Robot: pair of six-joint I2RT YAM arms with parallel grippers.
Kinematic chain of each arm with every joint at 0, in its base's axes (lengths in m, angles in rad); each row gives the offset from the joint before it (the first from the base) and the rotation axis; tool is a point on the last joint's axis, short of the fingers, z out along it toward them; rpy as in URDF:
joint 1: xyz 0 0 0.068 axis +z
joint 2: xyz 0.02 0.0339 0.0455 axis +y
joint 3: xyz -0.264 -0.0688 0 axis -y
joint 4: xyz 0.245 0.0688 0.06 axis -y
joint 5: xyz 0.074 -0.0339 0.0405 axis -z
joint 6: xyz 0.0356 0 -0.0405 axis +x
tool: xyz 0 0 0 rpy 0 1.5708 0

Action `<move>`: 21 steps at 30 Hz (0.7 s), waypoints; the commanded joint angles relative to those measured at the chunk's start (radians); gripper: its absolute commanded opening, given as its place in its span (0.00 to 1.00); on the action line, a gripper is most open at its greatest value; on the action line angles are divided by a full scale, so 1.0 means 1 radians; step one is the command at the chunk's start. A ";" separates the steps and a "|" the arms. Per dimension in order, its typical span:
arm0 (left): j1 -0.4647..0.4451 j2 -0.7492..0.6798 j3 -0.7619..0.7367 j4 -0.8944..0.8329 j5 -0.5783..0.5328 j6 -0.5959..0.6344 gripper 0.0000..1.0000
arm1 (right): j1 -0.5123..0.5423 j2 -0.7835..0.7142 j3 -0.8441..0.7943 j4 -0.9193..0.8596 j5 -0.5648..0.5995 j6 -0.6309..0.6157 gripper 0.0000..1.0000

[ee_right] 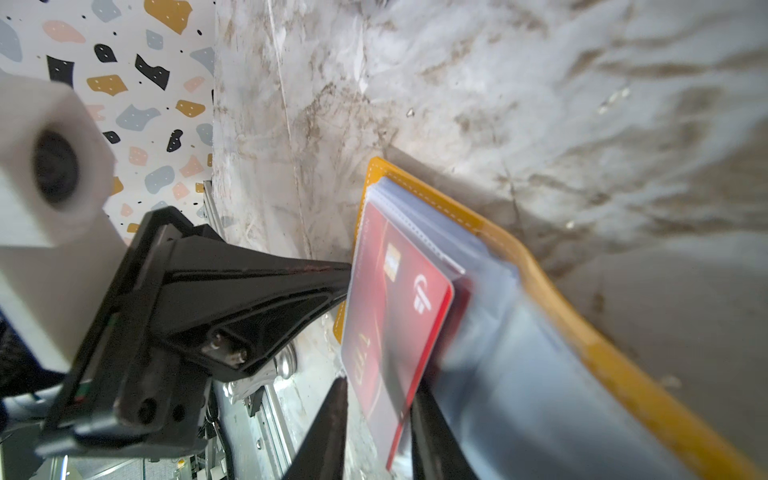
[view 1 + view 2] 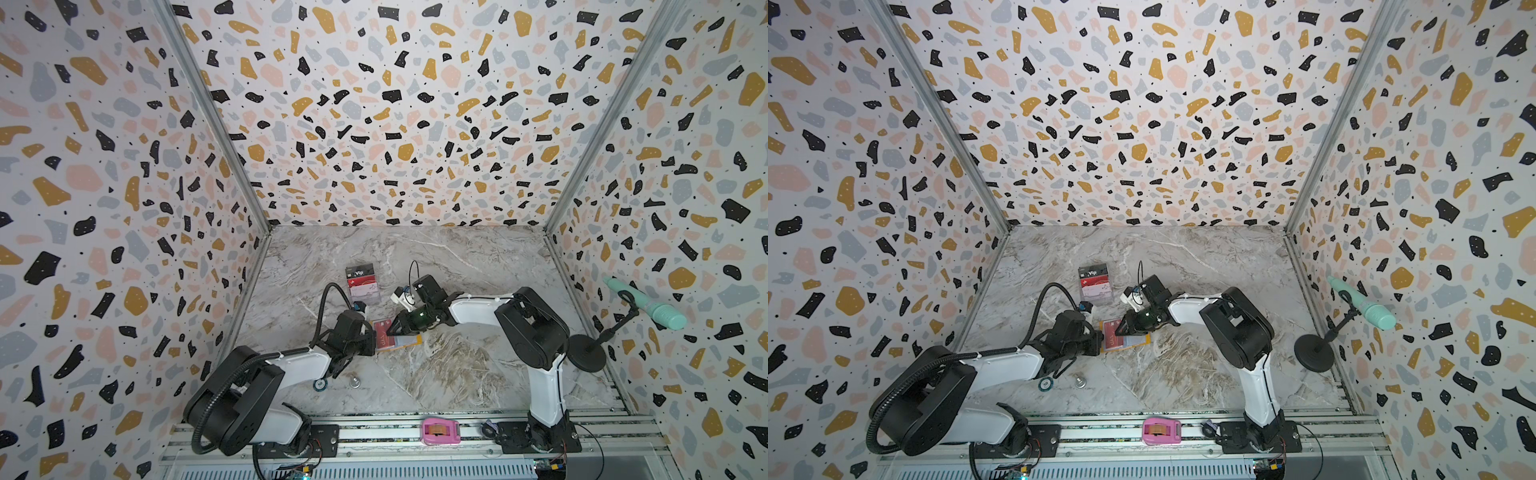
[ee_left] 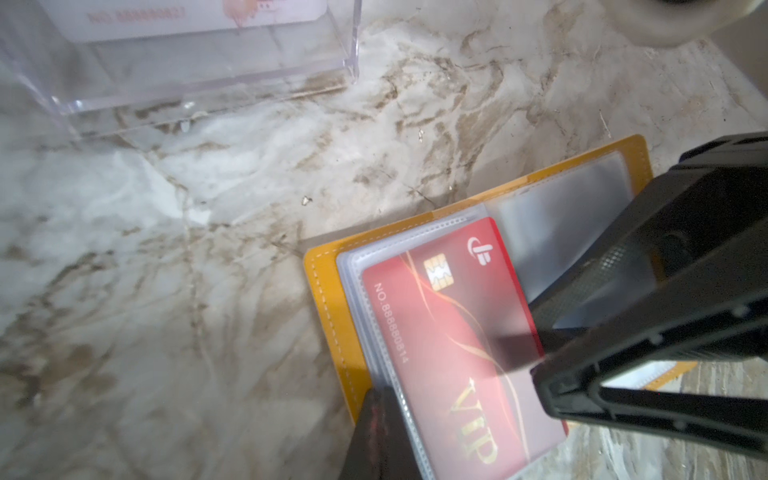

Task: Take the credit cards out of the card holder

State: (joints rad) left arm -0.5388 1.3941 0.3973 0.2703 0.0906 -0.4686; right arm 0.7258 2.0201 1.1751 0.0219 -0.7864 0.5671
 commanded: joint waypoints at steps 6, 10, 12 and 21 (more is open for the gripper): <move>-0.006 0.038 -0.023 -0.026 0.034 -0.009 0.00 | -0.012 -0.050 -0.011 0.019 -0.039 0.002 0.27; -0.006 0.041 -0.023 -0.026 0.034 -0.007 0.00 | -0.018 -0.050 -0.012 0.017 -0.049 -0.004 0.27; -0.006 0.042 -0.022 -0.026 0.034 -0.008 0.00 | -0.020 -0.049 -0.012 0.019 -0.056 -0.003 0.28; -0.007 0.051 -0.019 -0.026 0.032 -0.005 0.00 | -0.038 -0.054 -0.010 -0.006 -0.071 -0.031 0.27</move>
State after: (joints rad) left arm -0.5388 1.4124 0.3973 0.3004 0.1013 -0.4690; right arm 0.6933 2.0201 1.1671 0.0280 -0.8276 0.5617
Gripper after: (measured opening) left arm 0.046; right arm 0.271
